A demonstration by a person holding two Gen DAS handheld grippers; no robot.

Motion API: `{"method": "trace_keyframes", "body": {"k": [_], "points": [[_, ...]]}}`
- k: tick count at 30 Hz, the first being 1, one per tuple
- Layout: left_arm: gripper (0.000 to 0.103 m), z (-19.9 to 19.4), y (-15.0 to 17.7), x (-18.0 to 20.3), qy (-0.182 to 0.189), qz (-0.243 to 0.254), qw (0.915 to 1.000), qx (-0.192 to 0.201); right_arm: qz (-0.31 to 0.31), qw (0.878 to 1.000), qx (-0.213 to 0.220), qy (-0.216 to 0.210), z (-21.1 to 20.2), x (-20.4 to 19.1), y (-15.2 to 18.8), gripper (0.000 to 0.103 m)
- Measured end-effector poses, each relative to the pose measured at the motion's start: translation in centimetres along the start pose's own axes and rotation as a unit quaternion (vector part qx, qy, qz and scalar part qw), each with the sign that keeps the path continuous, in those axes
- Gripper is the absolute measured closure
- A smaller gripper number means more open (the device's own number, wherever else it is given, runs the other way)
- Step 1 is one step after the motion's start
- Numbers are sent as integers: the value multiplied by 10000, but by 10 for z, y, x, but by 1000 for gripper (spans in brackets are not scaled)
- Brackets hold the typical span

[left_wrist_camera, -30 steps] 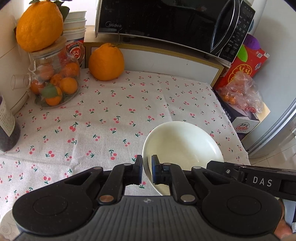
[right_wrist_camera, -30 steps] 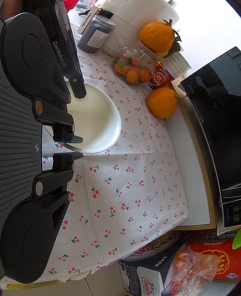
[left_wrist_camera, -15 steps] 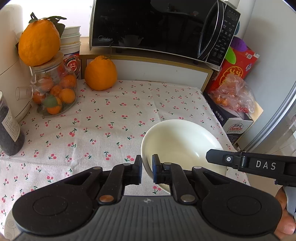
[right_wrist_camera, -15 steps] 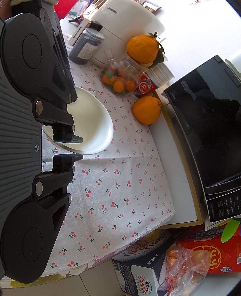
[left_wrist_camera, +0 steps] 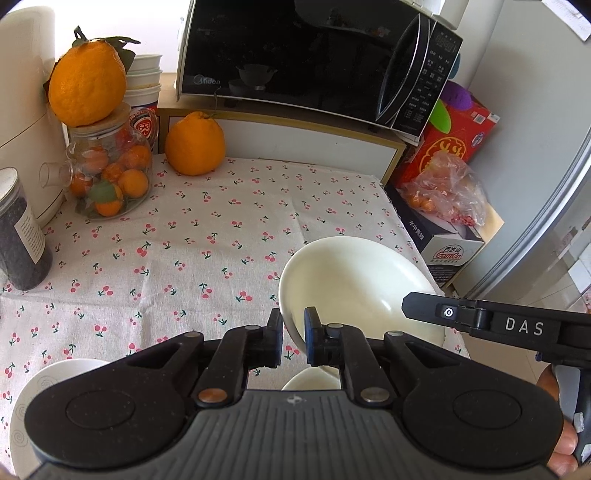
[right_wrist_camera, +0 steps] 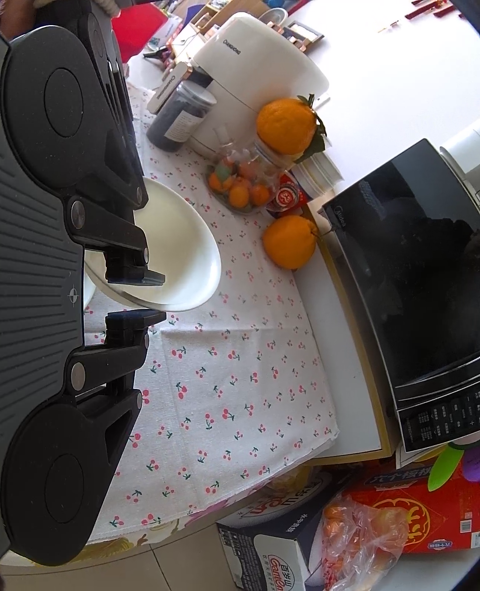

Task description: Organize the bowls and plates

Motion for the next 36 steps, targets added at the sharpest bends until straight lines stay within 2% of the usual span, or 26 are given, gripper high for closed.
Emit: {"method": "trace_keyframes", "body": {"k": [7,18,24,33,36], "points": [[92,-4,15,-2,63,-3,9999,-151,-141,9996,-233,41,-6,-3,16,87],[92,-8,37,-5,-54,88,9994,-321,-458,9973,-551,177,-4,-13,41,86],[92,-11,47,-4,-82,166,9990,-407,-644,9959,-565,302,-7,-20,53,86],[90,-13,54,-4,-77,202,9986,-487,-613,9962,-580,220,-12,-21,62,86],[89,-14,55,-4,-20,187,9985,-515,-649,9959,-575,242,-13,-22,64,82]]}}
Point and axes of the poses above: each gripper's, at about its wrist camera, not at the fingertips, and z roughly the way its jaws point, x to its right, y to its underside, the point moved 3 cm from there along z, roughly the way its jaws point, and after that the axes turned 8 degrees about -y, right-handed, at the moved point
